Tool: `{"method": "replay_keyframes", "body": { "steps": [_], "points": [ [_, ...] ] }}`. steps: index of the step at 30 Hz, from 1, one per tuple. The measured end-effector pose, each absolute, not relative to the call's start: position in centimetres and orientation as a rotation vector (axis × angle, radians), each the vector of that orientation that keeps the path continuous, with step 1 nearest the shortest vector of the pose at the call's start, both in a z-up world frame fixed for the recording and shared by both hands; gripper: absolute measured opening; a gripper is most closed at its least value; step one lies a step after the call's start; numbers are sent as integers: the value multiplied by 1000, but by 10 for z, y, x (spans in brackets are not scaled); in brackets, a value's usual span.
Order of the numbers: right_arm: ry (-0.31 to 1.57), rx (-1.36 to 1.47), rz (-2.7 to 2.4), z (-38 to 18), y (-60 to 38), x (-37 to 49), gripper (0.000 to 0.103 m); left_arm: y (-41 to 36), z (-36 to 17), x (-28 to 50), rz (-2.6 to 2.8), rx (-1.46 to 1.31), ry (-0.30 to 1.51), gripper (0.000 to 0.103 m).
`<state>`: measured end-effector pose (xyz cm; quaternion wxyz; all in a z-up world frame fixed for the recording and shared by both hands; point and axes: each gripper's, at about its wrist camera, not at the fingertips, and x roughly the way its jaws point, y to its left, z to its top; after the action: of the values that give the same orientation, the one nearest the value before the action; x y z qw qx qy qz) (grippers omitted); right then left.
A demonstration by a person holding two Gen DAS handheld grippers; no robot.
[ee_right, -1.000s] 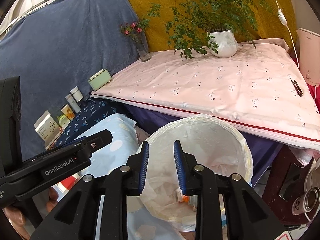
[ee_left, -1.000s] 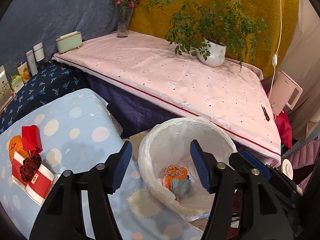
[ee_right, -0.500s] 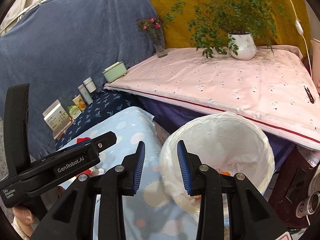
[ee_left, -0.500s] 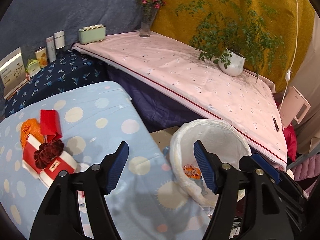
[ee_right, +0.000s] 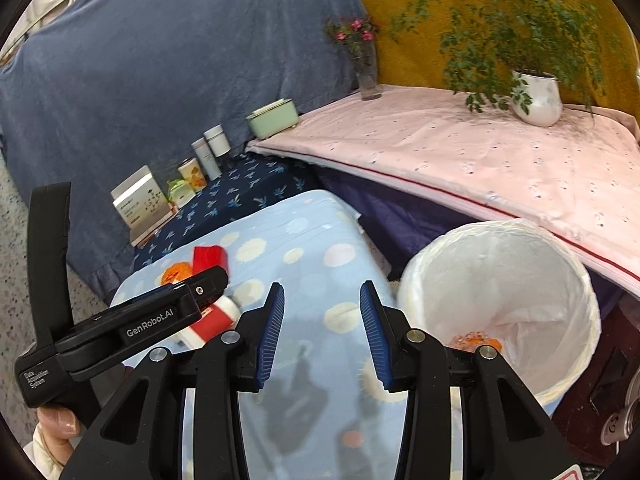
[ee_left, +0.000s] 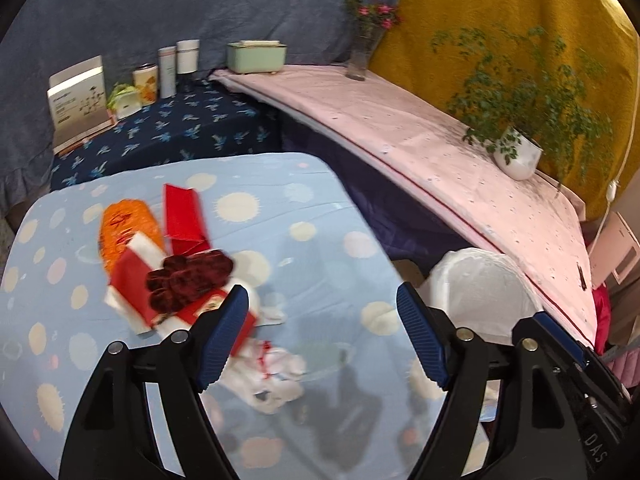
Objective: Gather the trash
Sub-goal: 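Move both open grippers back over the trash pile, then grasp the dark red velvet scrunchie with the right gripper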
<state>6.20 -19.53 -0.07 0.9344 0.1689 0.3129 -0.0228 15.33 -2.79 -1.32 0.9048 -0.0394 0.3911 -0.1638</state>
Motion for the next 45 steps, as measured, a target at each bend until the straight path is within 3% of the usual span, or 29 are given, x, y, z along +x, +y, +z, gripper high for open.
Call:
{"method": "replay_keyframes", "body": {
  "steps": [13, 24, 27, 32, 35, 43, 45],
  "points": [
    [706, 269, 82, -13, -110, 105, 39, 87, -55, 179, -138, -165, 884, 78],
    [776, 306, 146, -35, -76, 150, 39, 121, -93, 209, -129, -163, 961, 81],
    [795, 299, 156, -42, -66, 166, 48, 123, -101, 218, -144, -170, 973, 80],
    [817, 273, 167, -52, -54, 190, 49, 119, -107, 230, -177, -128, 977, 80],
    [831, 267, 164, -59, -49, 205, 54, 120, -110, 236, -193, -120, 978, 75],
    [869, 234, 165, -77, -36, 229, 54, 124, -119, 241, -243, -143, 1008, 47],
    [882, 209, 169, -82, -30, 232, 42, 123, -117, 240, -243, -140, 998, 45]
  ]
}}
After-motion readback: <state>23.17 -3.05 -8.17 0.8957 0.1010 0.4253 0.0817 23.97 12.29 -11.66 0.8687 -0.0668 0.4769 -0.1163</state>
